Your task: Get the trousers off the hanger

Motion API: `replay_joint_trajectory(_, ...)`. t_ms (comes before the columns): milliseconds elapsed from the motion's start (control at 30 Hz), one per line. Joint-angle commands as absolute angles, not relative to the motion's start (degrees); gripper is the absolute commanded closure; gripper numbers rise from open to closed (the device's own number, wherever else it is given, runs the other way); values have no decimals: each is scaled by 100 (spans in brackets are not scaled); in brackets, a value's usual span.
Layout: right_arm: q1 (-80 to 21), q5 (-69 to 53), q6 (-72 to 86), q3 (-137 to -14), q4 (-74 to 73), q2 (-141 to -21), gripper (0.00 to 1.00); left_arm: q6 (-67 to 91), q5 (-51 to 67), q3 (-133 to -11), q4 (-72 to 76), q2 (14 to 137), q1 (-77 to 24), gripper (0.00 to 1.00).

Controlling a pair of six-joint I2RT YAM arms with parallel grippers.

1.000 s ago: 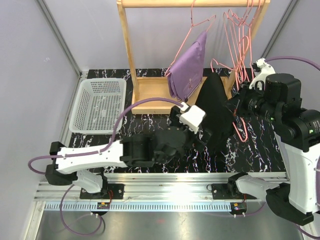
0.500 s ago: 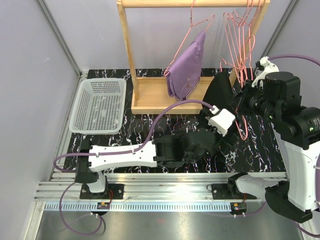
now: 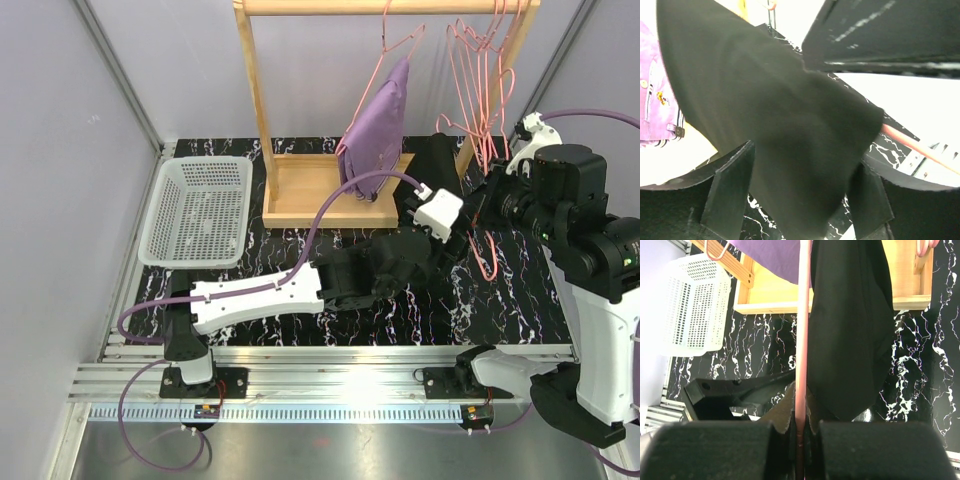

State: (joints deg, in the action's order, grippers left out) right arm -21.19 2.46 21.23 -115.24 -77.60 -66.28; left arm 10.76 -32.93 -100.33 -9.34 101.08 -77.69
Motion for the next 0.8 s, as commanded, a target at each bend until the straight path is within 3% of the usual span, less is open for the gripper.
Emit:
replay_joint_trajectory(0,-2092,404,2022,-11637,-6996,-6530,100,1055,-3243,-10143,-571,10011,-7805,32)
replay_joint_trajectory(400,-2092,281,2083,-11426,-6943,-6486,100,809,-3586,-10415,-492,10151,-7787,60)
replay_joint_trajectory(633,-2092,167,2101,-11391,-6900,-6425,100,817,-3727,-10494,-300,10134,-7761,88)
replay_joint_trajectory(667,-2100,158,2109,-11365,-6899,-6425,100,835,-3727,-10494,-273,10116,-7752,99)
replay_joint_trajectory(700,-2092,167,2101,-11373,-6908,-6434,100,835,-3727,-10494,-264,10116,-7752,100)
replay_joint_trajectory(733,-2092,150,2118,-11382,-6900,-6434,100,826,-3657,-10494,-264,10108,-7761,94)
replay_joint_trajectory(767,-2100,132,2127,-11408,-6899,-6434,100,826,-3648,-10520,-281,10107,-7752,83)
